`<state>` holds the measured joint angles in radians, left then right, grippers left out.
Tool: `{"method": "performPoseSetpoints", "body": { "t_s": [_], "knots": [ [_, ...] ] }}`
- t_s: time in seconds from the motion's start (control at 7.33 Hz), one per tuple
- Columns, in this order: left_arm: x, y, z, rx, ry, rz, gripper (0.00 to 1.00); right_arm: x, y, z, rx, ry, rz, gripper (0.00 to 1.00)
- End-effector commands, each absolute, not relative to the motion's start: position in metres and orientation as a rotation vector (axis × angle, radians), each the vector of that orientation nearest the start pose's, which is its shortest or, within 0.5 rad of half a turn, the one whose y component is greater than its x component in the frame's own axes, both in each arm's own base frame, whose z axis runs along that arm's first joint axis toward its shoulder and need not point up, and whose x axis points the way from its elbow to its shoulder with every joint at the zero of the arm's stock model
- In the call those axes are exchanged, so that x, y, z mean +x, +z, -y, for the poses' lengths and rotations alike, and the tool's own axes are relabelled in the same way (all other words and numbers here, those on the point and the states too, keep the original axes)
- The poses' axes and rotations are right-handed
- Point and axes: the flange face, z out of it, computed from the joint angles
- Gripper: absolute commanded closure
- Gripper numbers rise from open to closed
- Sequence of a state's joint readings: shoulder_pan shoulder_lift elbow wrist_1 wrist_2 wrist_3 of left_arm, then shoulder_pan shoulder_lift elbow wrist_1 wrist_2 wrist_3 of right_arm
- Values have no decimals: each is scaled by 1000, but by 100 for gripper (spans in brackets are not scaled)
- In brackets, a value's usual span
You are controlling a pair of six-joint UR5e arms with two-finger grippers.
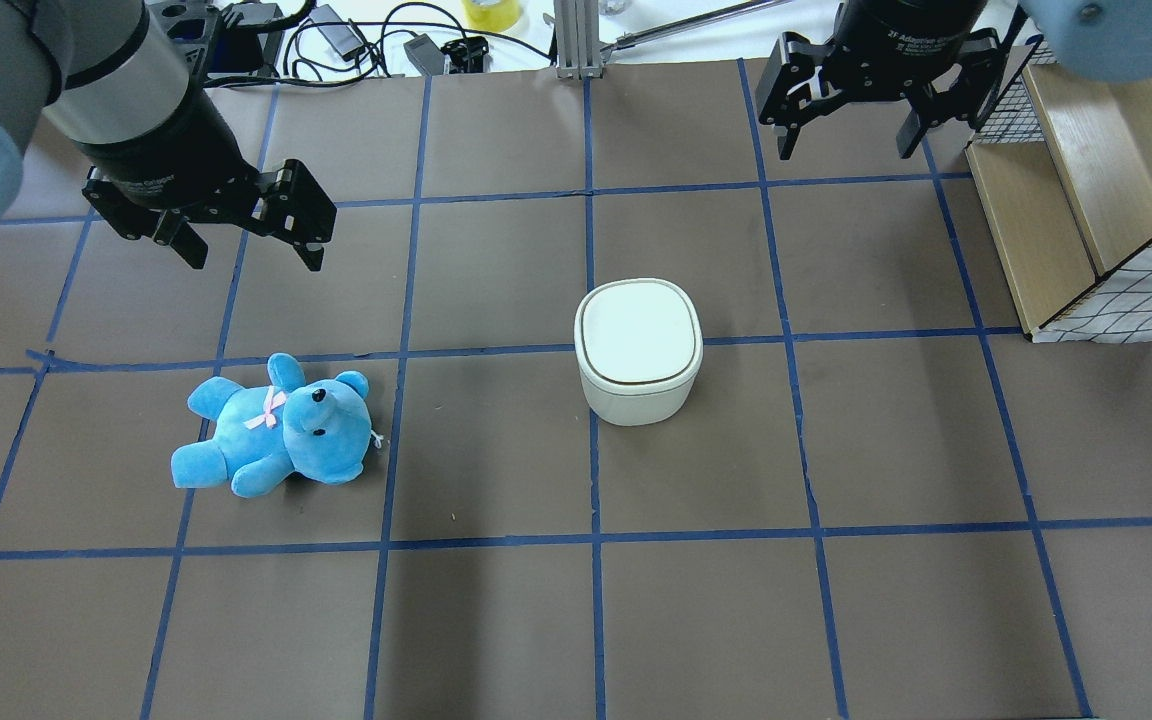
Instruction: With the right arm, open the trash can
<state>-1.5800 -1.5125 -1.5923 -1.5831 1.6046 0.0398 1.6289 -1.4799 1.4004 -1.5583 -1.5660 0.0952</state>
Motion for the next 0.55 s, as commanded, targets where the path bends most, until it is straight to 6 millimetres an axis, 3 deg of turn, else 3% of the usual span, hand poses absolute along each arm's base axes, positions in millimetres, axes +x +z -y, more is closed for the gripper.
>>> {"method": "performPoseSetpoints", "body": {
  "t_s": [0.0, 0.14, 0.27, 0.41],
  "knots": [
    [-134, 504, 468, 76, -37, -3106, 0, 165, 523, 527, 57, -100, -3130, 0],
    [-135, 504, 468, 78, -37, -3106, 0, 166, 524, 527, 55, -105, -3130, 0],
    [-134, 504, 468, 76, -37, -3106, 0, 166, 524, 526, 45, -102, -3130, 6],
    [-134, 504, 468, 76, -37, -3106, 0, 166, 524, 526, 43, -102, -3127, 26]
  ]
}}
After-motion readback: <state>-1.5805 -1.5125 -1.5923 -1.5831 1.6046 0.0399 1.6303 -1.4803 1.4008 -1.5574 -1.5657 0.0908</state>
